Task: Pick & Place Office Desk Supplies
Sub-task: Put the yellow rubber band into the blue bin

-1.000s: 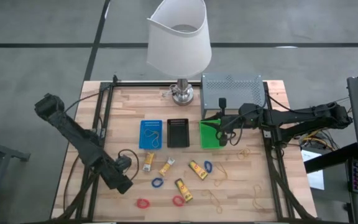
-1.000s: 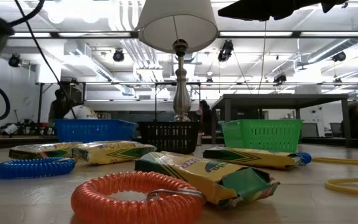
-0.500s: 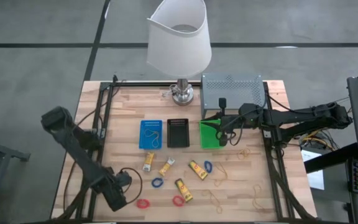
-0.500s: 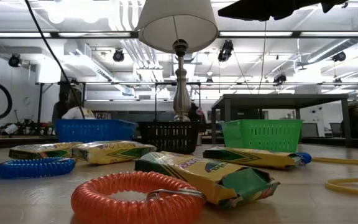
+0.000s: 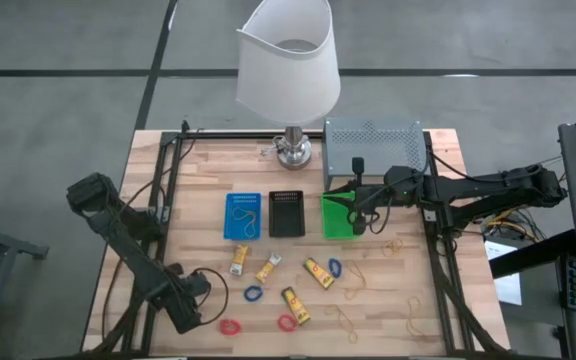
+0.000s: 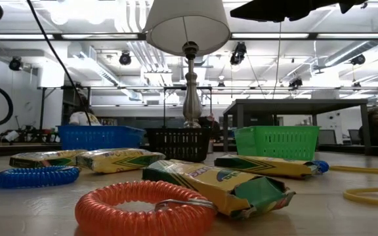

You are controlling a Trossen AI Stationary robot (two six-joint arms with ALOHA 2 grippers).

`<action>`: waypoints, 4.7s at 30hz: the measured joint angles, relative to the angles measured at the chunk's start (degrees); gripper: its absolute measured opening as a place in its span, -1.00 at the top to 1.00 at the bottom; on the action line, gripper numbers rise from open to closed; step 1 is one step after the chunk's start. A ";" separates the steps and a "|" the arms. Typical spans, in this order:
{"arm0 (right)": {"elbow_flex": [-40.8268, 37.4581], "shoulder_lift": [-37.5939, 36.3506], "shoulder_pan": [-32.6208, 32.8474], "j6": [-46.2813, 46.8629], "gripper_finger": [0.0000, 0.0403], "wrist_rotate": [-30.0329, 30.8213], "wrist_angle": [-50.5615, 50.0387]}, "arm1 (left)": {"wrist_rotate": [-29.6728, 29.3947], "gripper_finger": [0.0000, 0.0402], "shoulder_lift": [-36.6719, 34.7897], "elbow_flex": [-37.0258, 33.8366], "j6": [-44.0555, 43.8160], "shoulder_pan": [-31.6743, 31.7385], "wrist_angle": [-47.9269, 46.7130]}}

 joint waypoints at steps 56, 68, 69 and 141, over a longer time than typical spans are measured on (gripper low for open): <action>0.00 0.00 0.00 0.00 0.83 0.00 0.00 | -8.61 0.99 -5.49 -0.72 -0.87 -0.11 1.05; 0.00 0.00 0.01 0.00 0.83 0.00 -0.01 | -33.30 0.99 -14.36 -0.18 0.27 -0.11 0.00; 0.00 0.00 0.01 0.00 0.83 0.00 -0.01 | -35.03 0.99 -14.81 -0.18 0.97 -0.11 0.01; 0.00 0.00 0.01 0.00 0.83 0.00 0.01 | -54.54 0.99 -22.05 -2.88 47.99 36.62 9.36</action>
